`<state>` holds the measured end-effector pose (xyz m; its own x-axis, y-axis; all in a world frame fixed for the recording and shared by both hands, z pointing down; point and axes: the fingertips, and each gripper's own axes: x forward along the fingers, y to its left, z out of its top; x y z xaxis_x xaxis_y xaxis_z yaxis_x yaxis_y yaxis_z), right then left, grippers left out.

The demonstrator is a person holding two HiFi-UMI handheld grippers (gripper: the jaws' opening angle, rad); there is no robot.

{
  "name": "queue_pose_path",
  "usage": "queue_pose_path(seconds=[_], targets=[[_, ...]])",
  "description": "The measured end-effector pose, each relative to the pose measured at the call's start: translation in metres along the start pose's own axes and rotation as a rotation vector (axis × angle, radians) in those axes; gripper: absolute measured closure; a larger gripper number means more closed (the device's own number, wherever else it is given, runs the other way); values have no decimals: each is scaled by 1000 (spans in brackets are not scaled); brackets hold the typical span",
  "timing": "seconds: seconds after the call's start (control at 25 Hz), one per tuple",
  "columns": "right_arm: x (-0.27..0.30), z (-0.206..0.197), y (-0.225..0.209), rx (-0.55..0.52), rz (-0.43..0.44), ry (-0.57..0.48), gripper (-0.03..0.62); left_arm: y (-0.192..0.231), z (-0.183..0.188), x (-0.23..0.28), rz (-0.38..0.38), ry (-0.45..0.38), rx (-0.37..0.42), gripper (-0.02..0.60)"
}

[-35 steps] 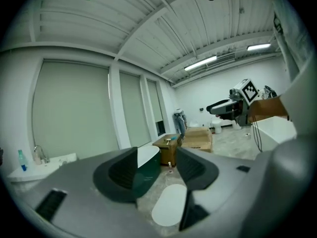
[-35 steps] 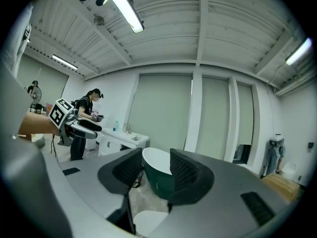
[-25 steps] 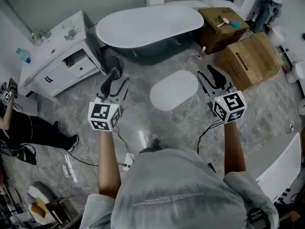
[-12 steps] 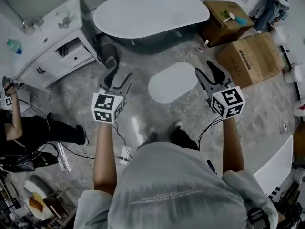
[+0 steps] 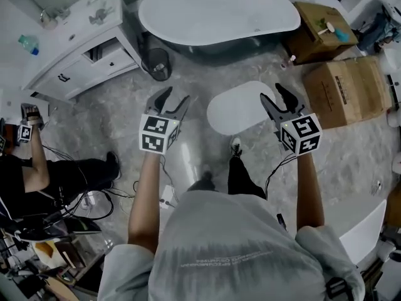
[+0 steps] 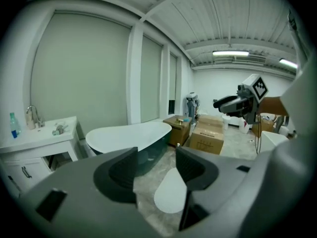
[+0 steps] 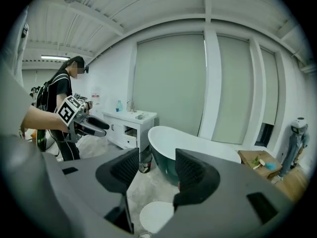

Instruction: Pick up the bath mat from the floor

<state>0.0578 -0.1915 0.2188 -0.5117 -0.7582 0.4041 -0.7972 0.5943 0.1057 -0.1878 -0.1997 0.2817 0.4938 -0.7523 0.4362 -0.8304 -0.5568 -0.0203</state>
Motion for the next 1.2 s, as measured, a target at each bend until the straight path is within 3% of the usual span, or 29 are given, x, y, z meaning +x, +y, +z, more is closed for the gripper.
queue_pose_path(seconds=[0.36,0.64,1.04,1.2], targets=[[78,-64,-58,-19,112,144,373,-5,-35,107,-21,115,-98,345],[162,-151,-97,4,204,274,368,-13,-96,191,-33,244,-149,344],[266,-316,-108,70,291,478,350,-16,-240,289,-30,396,-376,344],[293,-372,-93,62,309,527,350,-19,-295,325,-65,437,-388,344]])
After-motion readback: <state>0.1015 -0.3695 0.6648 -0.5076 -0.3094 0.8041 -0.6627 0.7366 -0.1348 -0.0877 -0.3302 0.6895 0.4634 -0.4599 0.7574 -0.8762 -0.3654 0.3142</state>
